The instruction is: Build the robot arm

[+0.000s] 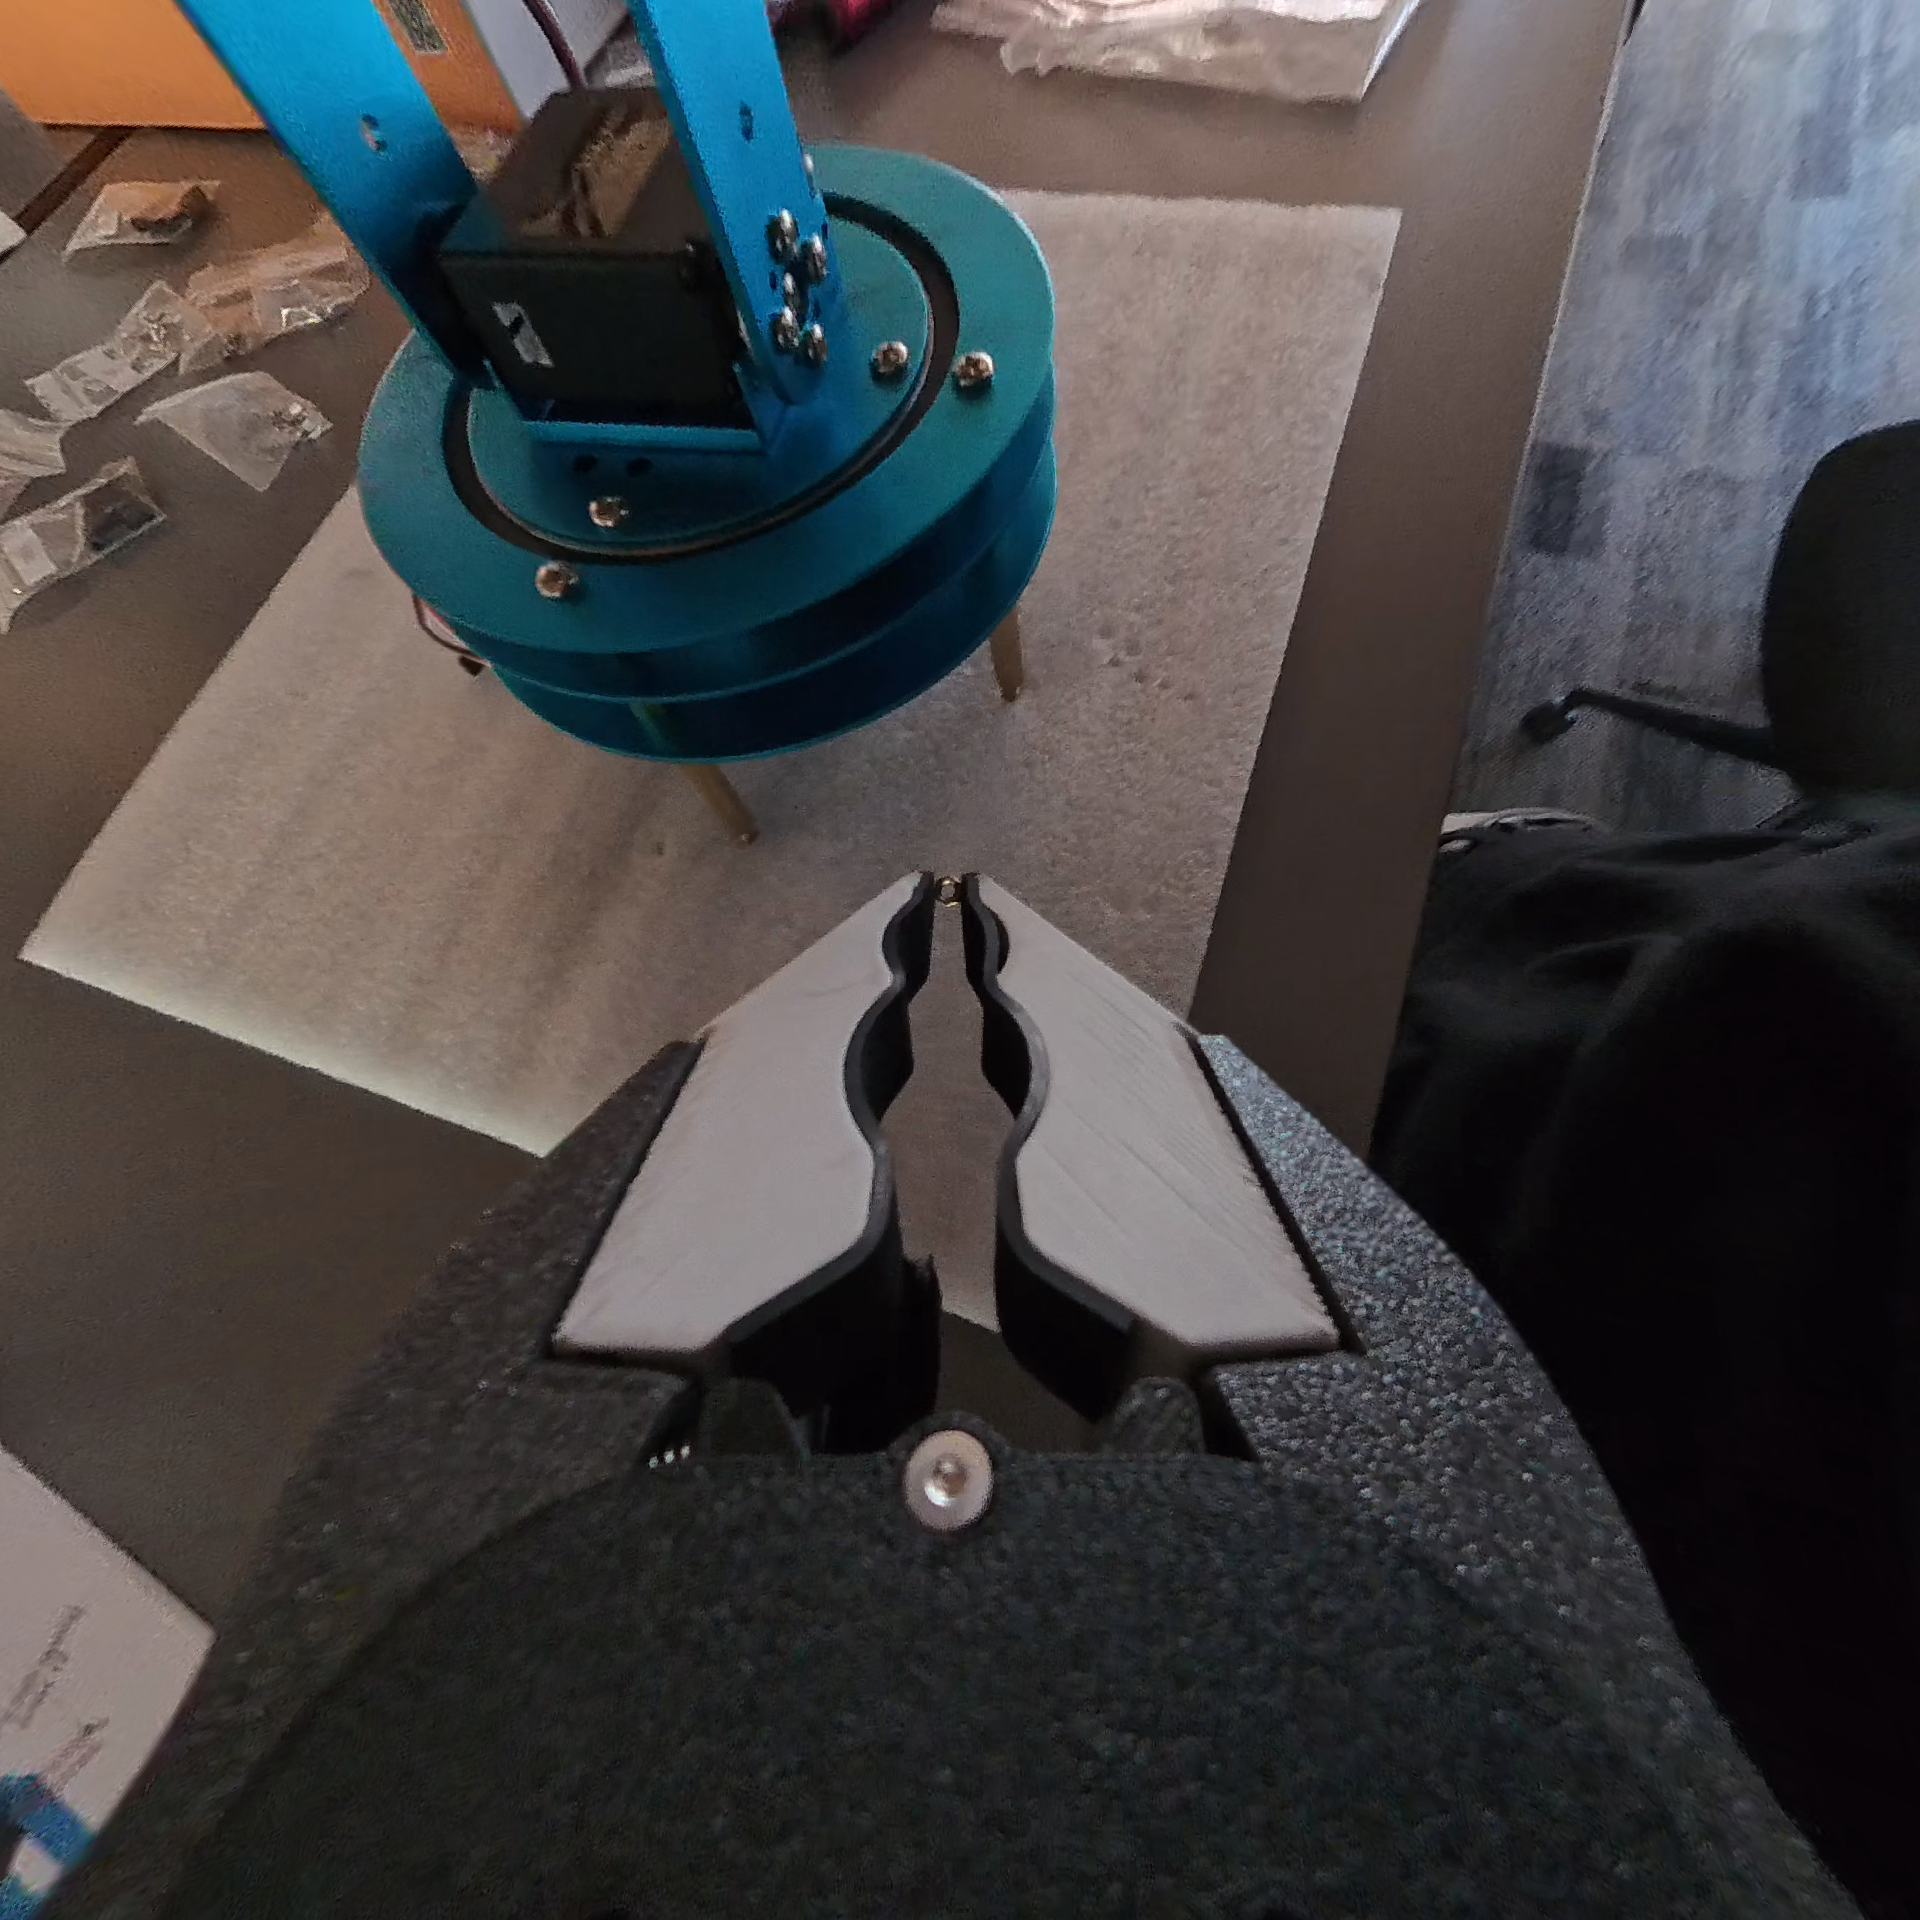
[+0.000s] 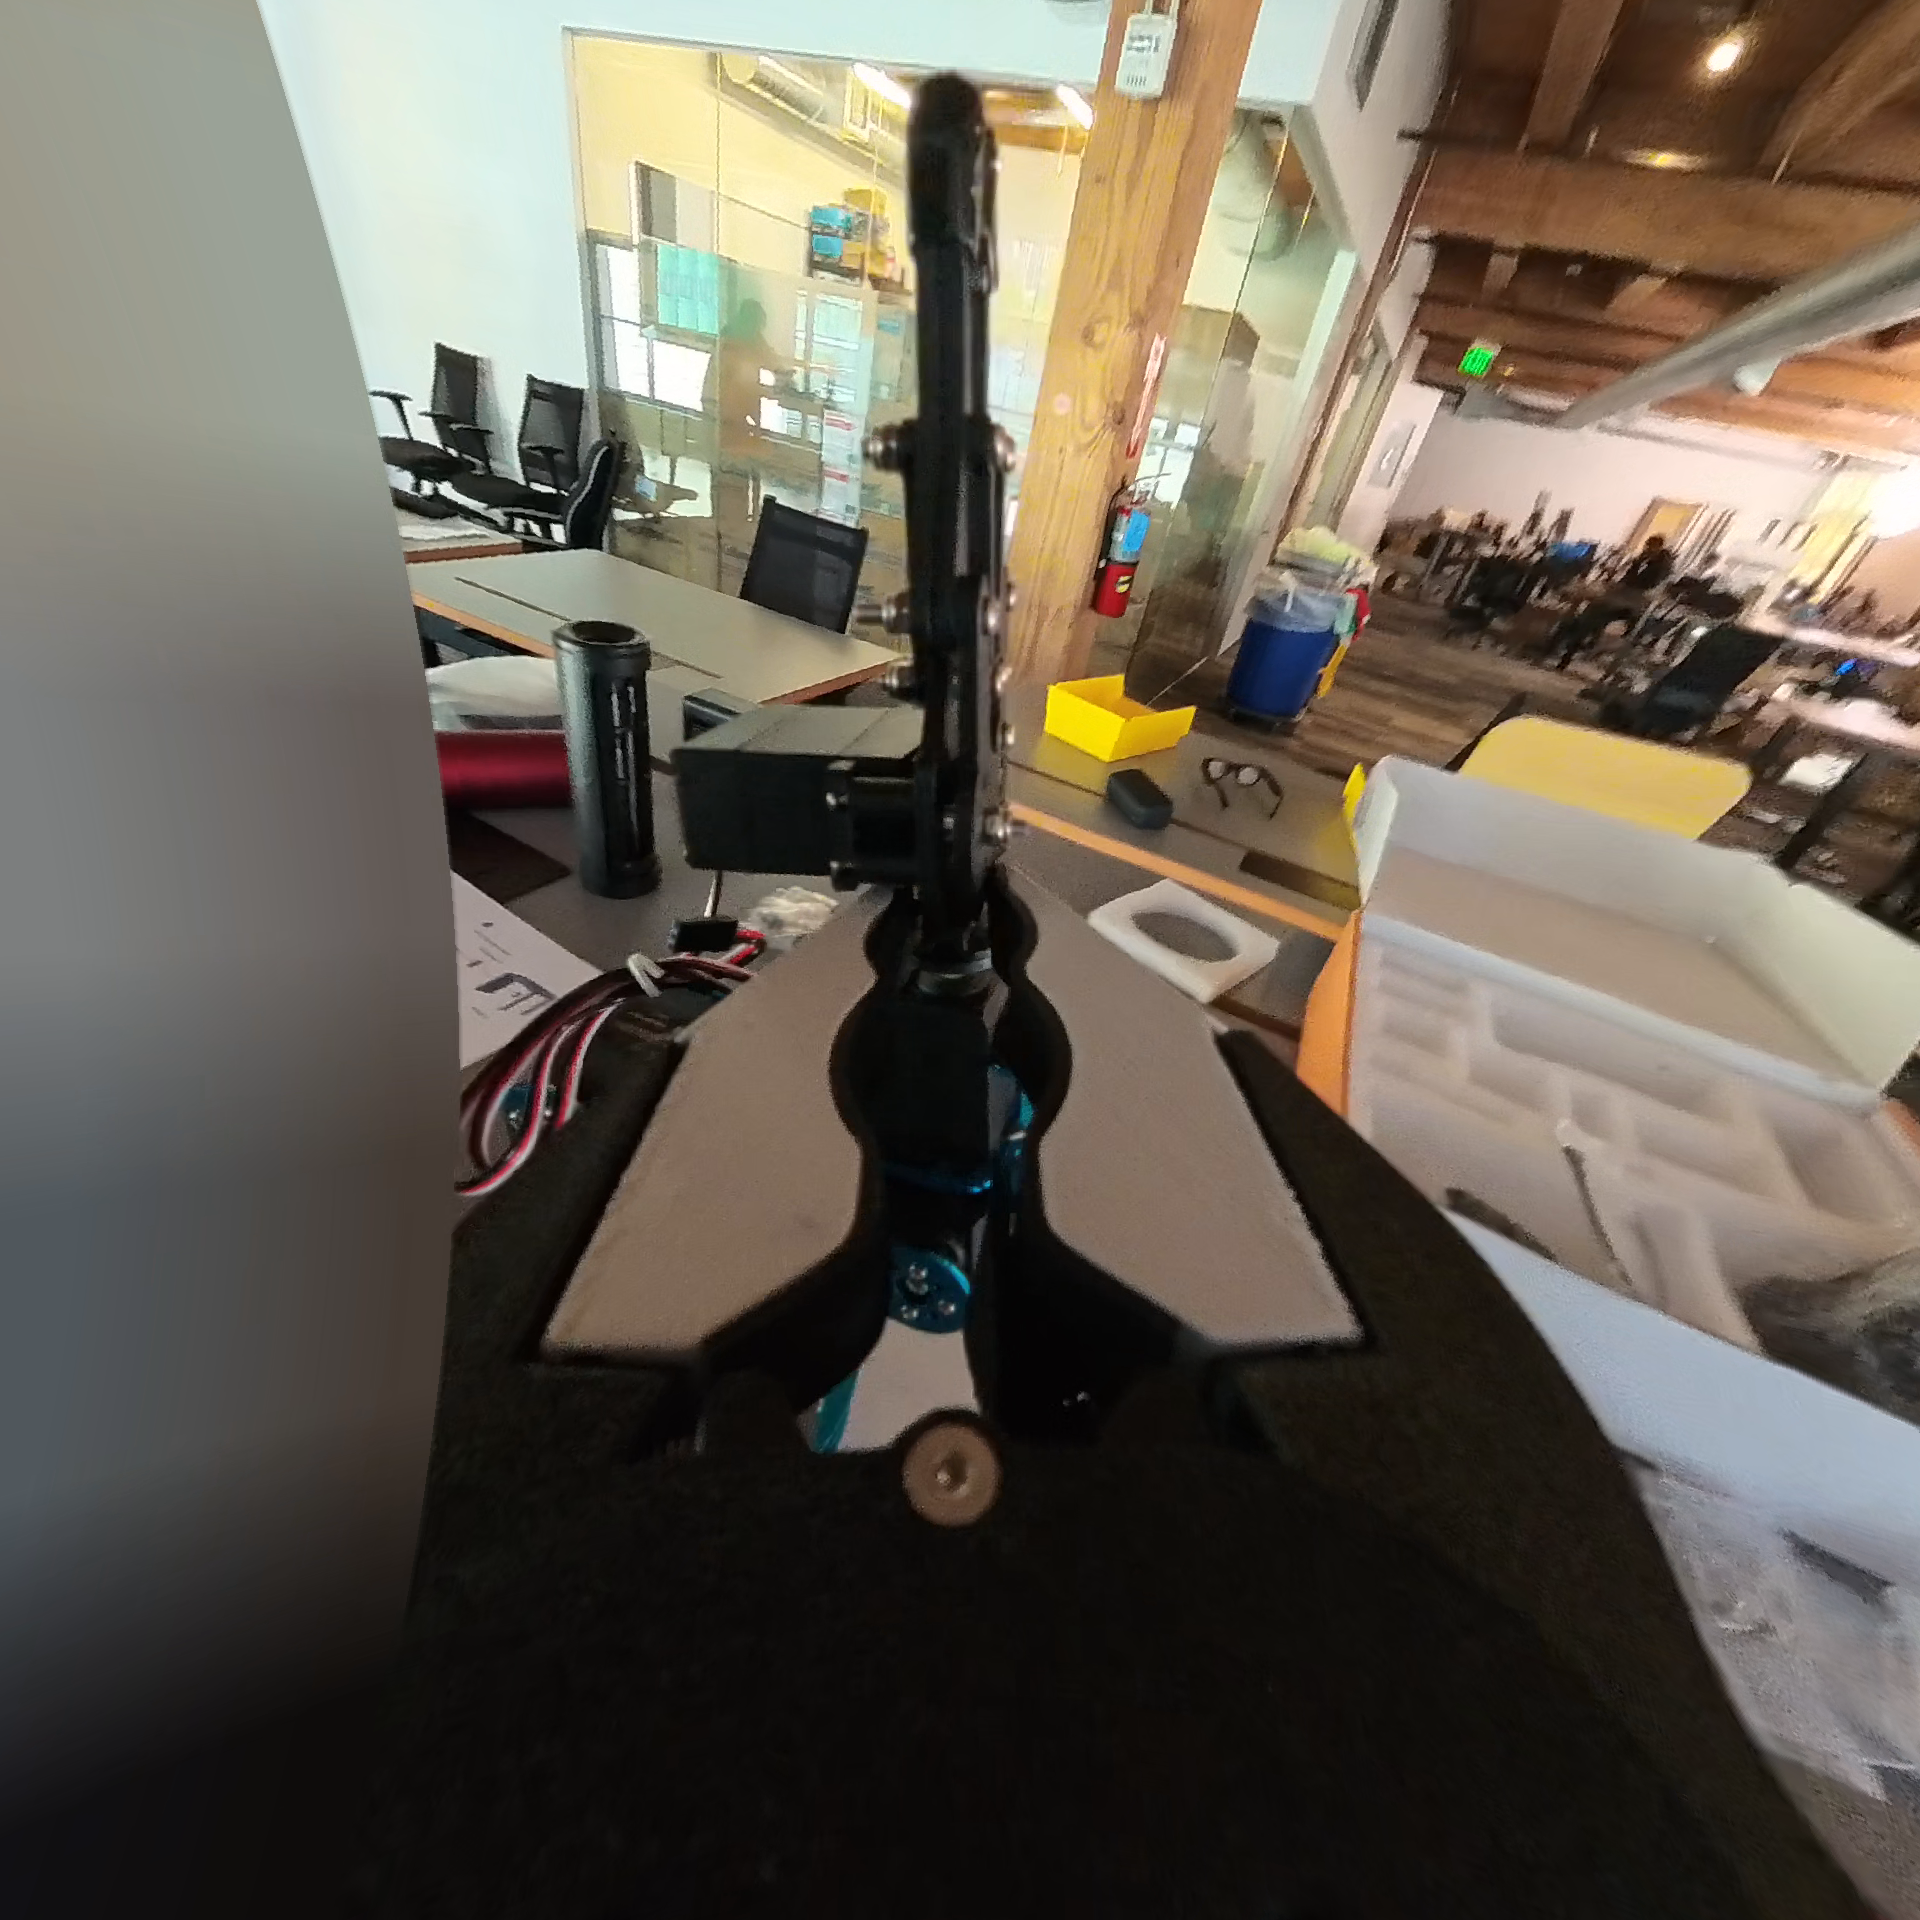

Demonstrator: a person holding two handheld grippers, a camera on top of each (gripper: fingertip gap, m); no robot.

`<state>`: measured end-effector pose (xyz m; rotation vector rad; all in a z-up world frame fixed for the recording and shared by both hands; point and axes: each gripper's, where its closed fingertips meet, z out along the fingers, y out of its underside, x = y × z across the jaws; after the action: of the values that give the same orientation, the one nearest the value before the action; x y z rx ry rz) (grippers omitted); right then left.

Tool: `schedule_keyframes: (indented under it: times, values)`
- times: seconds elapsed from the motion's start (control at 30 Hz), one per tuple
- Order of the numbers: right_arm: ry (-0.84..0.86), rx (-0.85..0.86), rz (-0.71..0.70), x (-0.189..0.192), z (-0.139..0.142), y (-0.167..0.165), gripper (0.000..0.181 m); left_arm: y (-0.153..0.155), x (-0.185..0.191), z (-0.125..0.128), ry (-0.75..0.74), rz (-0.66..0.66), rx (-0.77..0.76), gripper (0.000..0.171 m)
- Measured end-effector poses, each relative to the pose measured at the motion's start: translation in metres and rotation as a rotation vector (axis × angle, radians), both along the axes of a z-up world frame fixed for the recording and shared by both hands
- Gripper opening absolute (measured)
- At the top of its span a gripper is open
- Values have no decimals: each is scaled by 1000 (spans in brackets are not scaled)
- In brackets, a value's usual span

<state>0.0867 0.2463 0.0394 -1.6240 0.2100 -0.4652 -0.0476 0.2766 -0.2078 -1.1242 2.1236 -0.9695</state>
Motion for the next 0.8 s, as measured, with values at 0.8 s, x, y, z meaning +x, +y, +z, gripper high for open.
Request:
schedule_keyframes:
  times: [0.8]
  values:
    - [461, 286, 68, 30, -4, -12, 13, 12, 12, -8, 71, 31, 49, 5]
